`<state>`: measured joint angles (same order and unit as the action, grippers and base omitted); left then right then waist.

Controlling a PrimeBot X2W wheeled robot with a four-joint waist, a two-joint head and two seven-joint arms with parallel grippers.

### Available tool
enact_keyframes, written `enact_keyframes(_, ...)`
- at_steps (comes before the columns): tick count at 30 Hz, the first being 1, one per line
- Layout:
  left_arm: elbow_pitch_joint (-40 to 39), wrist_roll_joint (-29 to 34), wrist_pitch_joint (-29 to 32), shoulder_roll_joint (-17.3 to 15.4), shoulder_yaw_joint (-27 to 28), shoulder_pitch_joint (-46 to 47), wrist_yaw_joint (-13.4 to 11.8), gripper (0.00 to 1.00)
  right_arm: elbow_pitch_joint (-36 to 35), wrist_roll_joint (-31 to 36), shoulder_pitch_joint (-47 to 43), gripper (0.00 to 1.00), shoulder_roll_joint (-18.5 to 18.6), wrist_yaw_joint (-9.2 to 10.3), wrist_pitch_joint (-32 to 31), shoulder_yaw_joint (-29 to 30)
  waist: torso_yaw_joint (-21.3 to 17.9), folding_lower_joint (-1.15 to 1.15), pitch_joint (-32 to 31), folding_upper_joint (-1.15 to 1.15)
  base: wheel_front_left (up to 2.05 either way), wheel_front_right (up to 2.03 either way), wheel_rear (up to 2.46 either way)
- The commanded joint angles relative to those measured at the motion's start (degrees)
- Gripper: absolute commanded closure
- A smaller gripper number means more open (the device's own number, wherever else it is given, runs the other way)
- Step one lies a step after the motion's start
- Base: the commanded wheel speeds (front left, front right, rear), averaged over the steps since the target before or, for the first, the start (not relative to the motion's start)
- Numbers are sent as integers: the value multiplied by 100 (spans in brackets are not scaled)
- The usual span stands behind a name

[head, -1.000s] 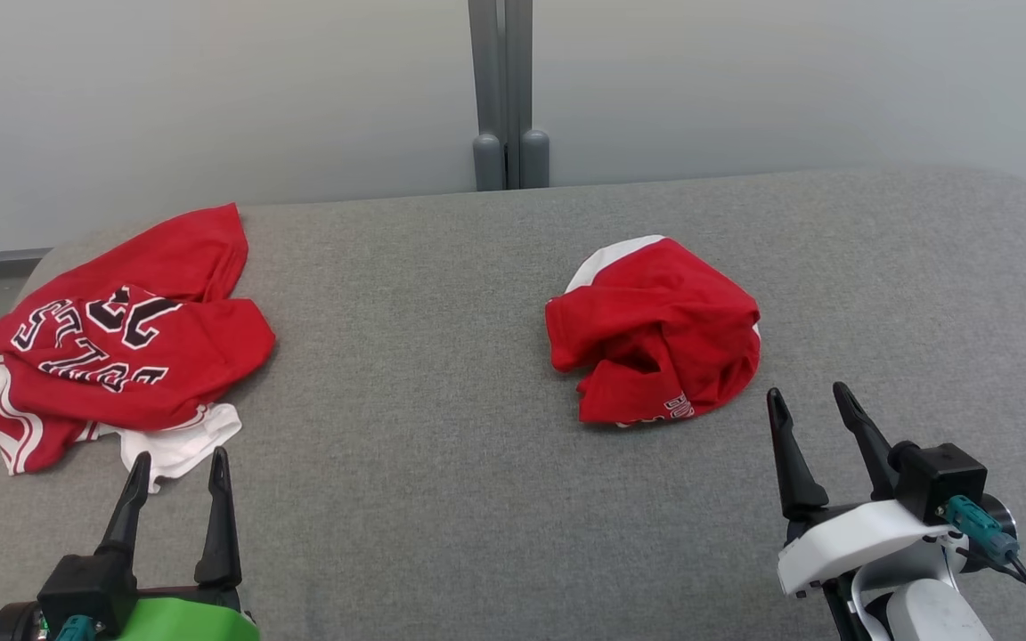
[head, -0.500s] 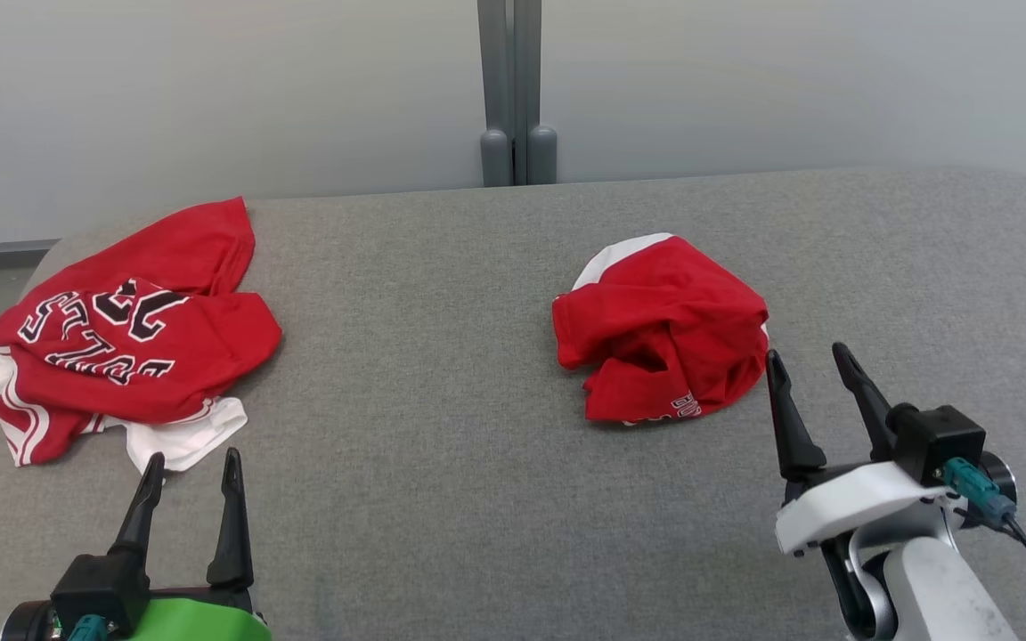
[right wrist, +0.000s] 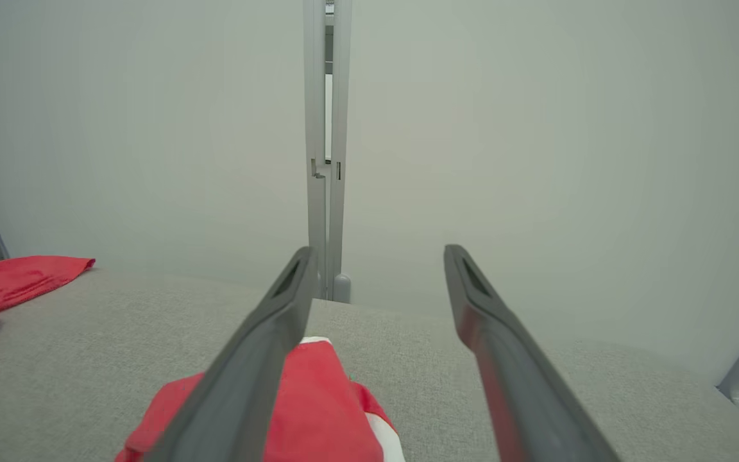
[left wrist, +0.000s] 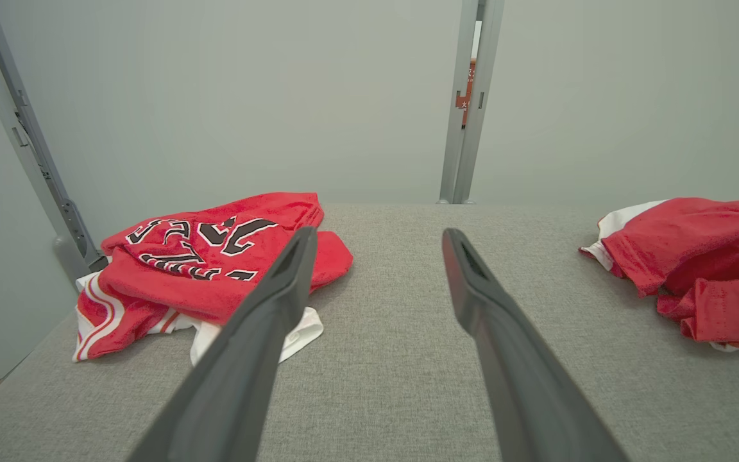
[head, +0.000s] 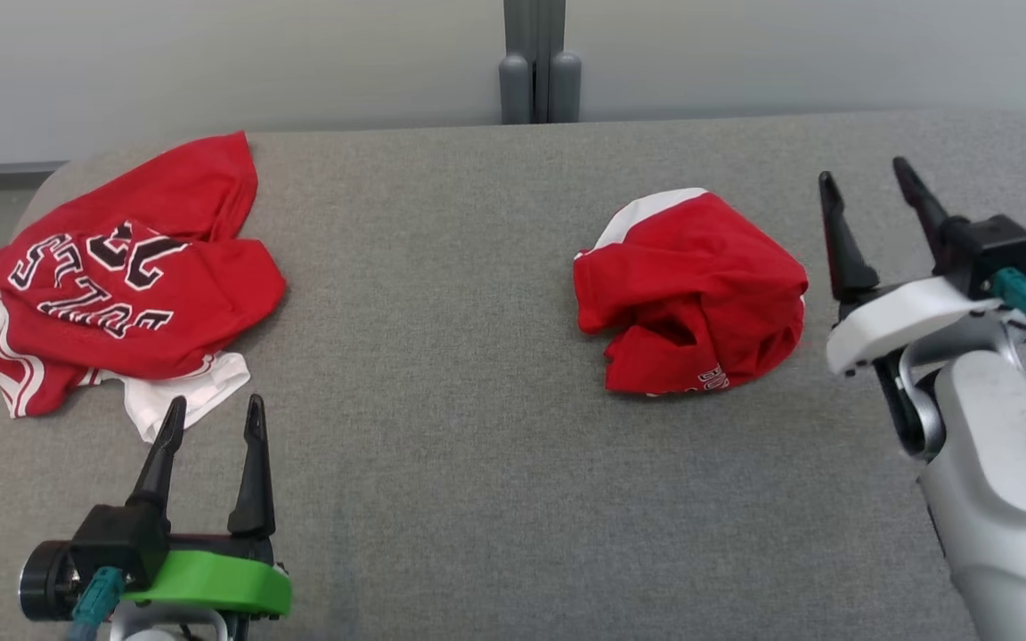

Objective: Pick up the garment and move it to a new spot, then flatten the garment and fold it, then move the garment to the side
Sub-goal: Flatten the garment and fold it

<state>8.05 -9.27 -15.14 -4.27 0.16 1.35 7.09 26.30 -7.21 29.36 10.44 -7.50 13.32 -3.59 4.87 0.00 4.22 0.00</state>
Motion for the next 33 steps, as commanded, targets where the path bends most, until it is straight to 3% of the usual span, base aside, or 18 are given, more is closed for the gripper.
enact_keyframes(1, -8, 38, -1, 15, -13, 176, 22, 0, 152, 38, 202, 0, 81, 1, 32, 44, 183, 0, 356, 0, 0, 0, 0)
enact_keyframes(16, -19, -43, -1, 98, -237, 855, 39, 0, 2565, 343, 1584, 0, 591, 2, -32, 356, 607, 0, 1222, 0, 0, 0, 0)
enact_keyframes(30, 50, -42, -1, 132, -215, 873, 44, 0, 4051, 119, 1477, 0, 301, 2, 103, 194, 587, 0, 1209, 0, 0, 0, 0)
enact_keyframes(31, 45, -43, -1, 132, -222, 883, 45, 0, 4135, 82, 1471, 20, 256, 2, 103, 141, 573, 0, 1205, 0, 0, 0, 0)
enact_keyframes(32, 45, -45, -1, 133, -222, 892, 44, 0, 4187, 43, 1473, 56, 218, 1, 99, 103, 562, 0, 1201, 0, 0, 0, 0)
enact_keyframes(33, 50, -46, -1, 135, -222, 902, 44, 0, 4231, 4, 1486, 100, 187, 1, 98, 59, 547, 0, 1193, 0, 0, 0, 0)
